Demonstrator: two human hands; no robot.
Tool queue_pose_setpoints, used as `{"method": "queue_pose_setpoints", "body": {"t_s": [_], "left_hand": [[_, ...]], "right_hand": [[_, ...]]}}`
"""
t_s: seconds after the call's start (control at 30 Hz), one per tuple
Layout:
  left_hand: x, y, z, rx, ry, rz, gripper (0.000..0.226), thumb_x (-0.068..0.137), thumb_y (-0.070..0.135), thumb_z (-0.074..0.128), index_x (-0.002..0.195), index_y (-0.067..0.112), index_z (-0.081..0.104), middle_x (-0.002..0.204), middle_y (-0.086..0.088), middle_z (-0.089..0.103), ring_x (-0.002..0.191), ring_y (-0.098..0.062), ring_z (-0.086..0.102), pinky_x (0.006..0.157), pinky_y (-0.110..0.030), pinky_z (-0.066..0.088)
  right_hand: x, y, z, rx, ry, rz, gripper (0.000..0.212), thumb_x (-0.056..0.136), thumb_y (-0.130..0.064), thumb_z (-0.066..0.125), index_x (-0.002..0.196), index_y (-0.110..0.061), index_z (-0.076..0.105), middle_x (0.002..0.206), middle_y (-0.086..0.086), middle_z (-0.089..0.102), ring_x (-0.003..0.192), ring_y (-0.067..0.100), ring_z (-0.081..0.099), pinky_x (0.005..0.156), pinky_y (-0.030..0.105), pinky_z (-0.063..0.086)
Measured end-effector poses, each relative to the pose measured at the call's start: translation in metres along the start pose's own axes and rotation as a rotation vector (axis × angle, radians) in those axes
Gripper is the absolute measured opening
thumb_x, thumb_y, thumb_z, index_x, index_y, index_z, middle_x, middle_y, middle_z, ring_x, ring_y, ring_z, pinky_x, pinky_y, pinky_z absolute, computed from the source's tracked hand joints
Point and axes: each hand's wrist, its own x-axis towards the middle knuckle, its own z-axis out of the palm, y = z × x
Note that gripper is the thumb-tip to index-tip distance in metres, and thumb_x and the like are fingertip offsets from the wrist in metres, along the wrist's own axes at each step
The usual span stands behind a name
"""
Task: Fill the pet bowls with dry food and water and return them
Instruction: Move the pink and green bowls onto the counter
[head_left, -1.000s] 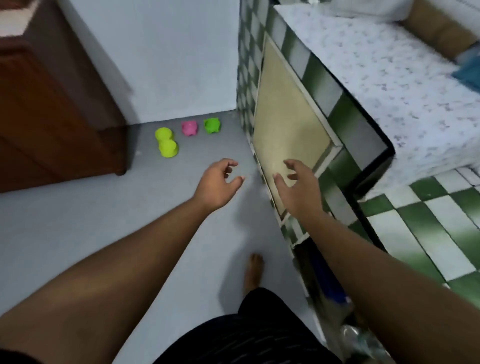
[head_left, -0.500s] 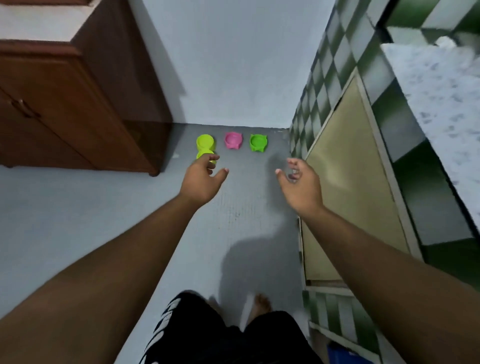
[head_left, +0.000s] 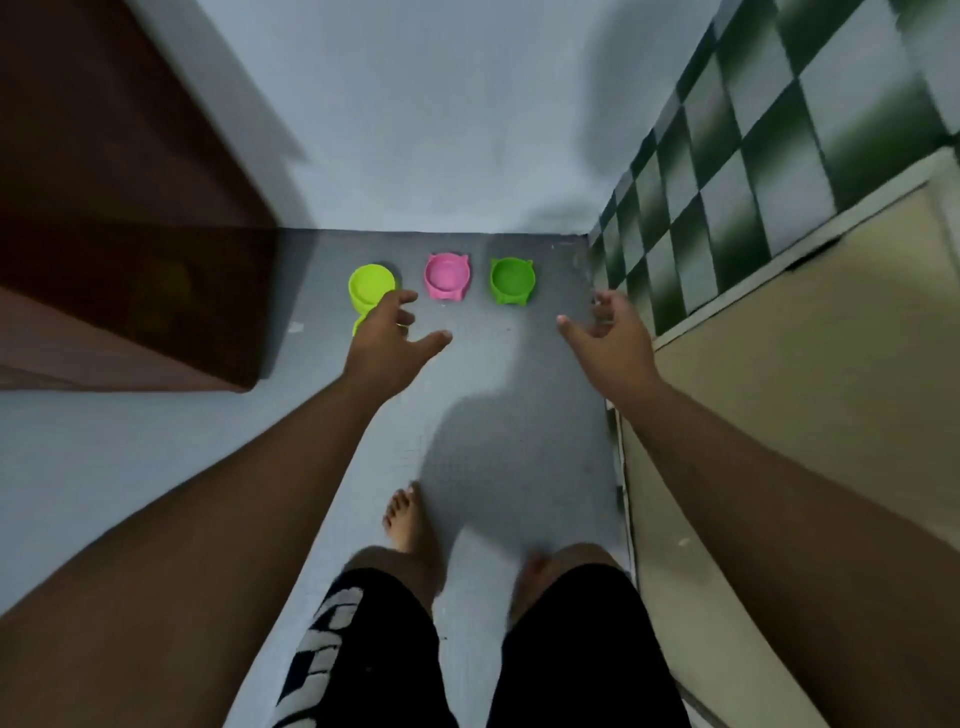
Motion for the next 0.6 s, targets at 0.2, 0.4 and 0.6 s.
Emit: {"method": "queue_pose_setpoints", "body": {"t_s": [0.2,0.4,0.6], "left_hand": [[0.178,-0.104,0.087,0.008,0.01,-0.089,0.067,0.078,0.034,0.087,0.135,0.018,0.055,0.113,-0.006,0.063,0.094,-0.018,0.06,0.077,-0.025,0.042],[0.339,-0.232,0.194,-0.026,0.04,-0.132,0.073,0.078,0.031,0.088,0.139,0.015,0.052,0.116,-0.009,0.06,0.099,-0.021,0.058,0.082,-0.032,0.049],[0.462,-0.304,0.261,-0.017,0.127,-0.081,0.075,0.083,0.032,0.083,0.144,0.008,0.047,0.116,-0.007,0.057,0.099,-0.019,0.058,0.077,-0.025,0.05]], "right_hand": [[0.172,0.115,0.111,0.011,-0.062,0.175,0.078,0.076,-0.037,0.084,0.137,-0.012,0.044,0.126,0.008,0.054,0.103,0.019,0.056,0.094,0.039,0.053],[0.33,0.246,0.216,-0.028,-0.141,0.235,0.085,0.074,-0.032,0.086,0.141,-0.008,0.039,0.136,0.01,0.049,0.113,0.018,0.052,0.093,0.031,0.047],[0.455,0.332,0.29,-0.095,-0.069,0.175,0.109,0.056,-0.056,0.09,0.14,-0.008,0.041,0.136,0.013,0.049,0.12,0.026,0.054,0.103,0.045,0.048]]}}
